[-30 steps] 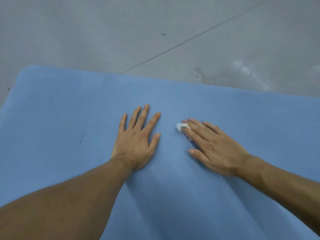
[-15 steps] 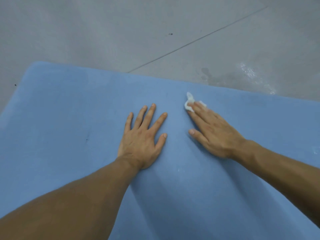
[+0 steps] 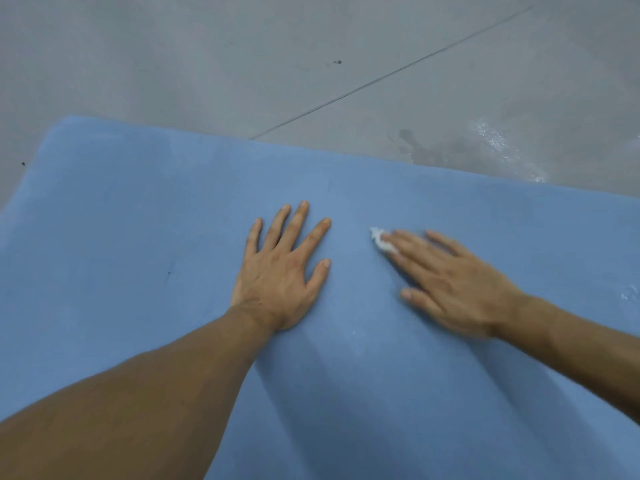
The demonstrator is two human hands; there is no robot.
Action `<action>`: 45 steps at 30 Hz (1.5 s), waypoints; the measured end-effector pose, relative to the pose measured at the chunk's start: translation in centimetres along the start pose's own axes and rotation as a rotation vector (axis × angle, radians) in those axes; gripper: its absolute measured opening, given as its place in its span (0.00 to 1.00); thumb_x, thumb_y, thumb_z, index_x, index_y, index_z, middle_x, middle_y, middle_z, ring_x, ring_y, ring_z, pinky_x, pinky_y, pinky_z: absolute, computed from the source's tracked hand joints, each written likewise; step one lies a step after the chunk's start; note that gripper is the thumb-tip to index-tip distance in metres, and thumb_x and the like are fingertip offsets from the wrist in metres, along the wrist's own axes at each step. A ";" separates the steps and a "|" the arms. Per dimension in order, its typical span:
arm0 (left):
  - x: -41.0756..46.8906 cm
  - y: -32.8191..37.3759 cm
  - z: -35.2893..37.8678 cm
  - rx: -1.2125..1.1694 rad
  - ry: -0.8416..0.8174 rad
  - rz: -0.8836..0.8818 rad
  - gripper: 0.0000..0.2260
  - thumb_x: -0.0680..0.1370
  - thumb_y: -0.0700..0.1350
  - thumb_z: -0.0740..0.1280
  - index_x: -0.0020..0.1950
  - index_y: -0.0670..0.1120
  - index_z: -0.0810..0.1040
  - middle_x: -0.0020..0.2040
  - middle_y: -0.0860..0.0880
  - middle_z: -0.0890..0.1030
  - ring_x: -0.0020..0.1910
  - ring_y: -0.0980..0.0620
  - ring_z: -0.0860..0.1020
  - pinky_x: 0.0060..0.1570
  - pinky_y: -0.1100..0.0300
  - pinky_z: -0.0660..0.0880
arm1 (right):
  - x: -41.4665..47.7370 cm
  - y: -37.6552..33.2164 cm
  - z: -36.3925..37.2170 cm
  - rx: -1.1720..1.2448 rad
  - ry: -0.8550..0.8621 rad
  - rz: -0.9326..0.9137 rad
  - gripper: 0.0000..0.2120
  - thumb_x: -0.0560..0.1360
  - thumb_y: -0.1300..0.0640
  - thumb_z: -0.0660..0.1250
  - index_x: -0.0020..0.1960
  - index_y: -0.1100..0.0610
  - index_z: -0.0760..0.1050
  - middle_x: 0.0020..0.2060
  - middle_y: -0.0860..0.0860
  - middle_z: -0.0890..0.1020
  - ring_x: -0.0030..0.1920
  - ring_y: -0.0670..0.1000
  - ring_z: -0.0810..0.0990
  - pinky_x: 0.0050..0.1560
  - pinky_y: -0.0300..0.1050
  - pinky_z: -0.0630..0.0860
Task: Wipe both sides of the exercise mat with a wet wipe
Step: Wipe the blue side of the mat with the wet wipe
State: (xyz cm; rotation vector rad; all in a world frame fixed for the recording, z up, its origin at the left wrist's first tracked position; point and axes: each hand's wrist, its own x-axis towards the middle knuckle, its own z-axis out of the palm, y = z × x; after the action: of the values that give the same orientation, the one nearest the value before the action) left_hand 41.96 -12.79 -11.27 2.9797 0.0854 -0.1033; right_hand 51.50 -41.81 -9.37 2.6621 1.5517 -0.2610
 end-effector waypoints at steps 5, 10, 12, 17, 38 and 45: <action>-0.1 0.0 0.0 -0.005 -0.004 0.003 0.29 0.82 0.64 0.44 0.84 0.62 0.48 0.85 0.55 0.43 0.84 0.52 0.41 0.81 0.43 0.41 | 4.9 5.3 -1.4 0.047 -0.006 0.352 0.37 0.81 0.36 0.37 0.85 0.53 0.50 0.84 0.49 0.54 0.83 0.49 0.50 0.81 0.51 0.46; 0.0 -0.1 0.0 -0.012 0.005 0.005 0.29 0.82 0.64 0.45 0.84 0.62 0.48 0.85 0.55 0.44 0.84 0.52 0.42 0.81 0.43 0.41 | 5.5 6.3 -2.1 0.203 -0.015 0.416 0.34 0.84 0.38 0.43 0.85 0.54 0.48 0.84 0.50 0.52 0.83 0.52 0.52 0.80 0.48 0.49; 0.0 -0.1 0.0 -0.011 0.008 0.003 0.29 0.82 0.64 0.45 0.84 0.62 0.49 0.85 0.55 0.44 0.84 0.52 0.42 0.81 0.43 0.41 | 3.8 4.3 -1.5 0.193 -0.037 0.329 0.38 0.81 0.34 0.39 0.85 0.53 0.46 0.85 0.49 0.48 0.83 0.48 0.45 0.80 0.43 0.42; 0.0 0.0 0.1 -0.010 0.010 0.002 0.29 0.82 0.64 0.45 0.84 0.63 0.48 0.85 0.55 0.44 0.84 0.52 0.43 0.81 0.43 0.42 | -2.1 -2.4 0.3 0.182 0.025 0.120 0.34 0.86 0.37 0.45 0.85 0.56 0.53 0.84 0.50 0.51 0.83 0.43 0.41 0.79 0.38 0.39; 0.1 -0.3 0.6 0.008 0.029 0.001 0.29 0.82 0.65 0.47 0.84 0.62 0.51 0.85 0.55 0.47 0.84 0.51 0.46 0.81 0.42 0.45 | 1.3 9.3 -1.7 0.245 0.004 0.625 0.33 0.85 0.39 0.46 0.85 0.55 0.49 0.84 0.50 0.52 0.83 0.52 0.52 0.80 0.51 0.51; 0.1 -0.2 0.6 0.012 0.030 0.001 0.29 0.82 0.64 0.47 0.84 0.62 0.51 0.85 0.55 0.47 0.84 0.51 0.47 0.81 0.42 0.45 | -3.7 1.2 0.4 0.247 -0.032 0.255 0.39 0.82 0.32 0.41 0.85 0.54 0.48 0.84 0.49 0.46 0.84 0.50 0.42 0.81 0.51 0.49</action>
State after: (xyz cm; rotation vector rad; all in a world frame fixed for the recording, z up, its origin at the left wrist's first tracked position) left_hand 41.96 -12.67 -11.91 2.9940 0.0874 -0.0596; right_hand 50.67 -45.61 -9.18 2.9865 1.2229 -0.5087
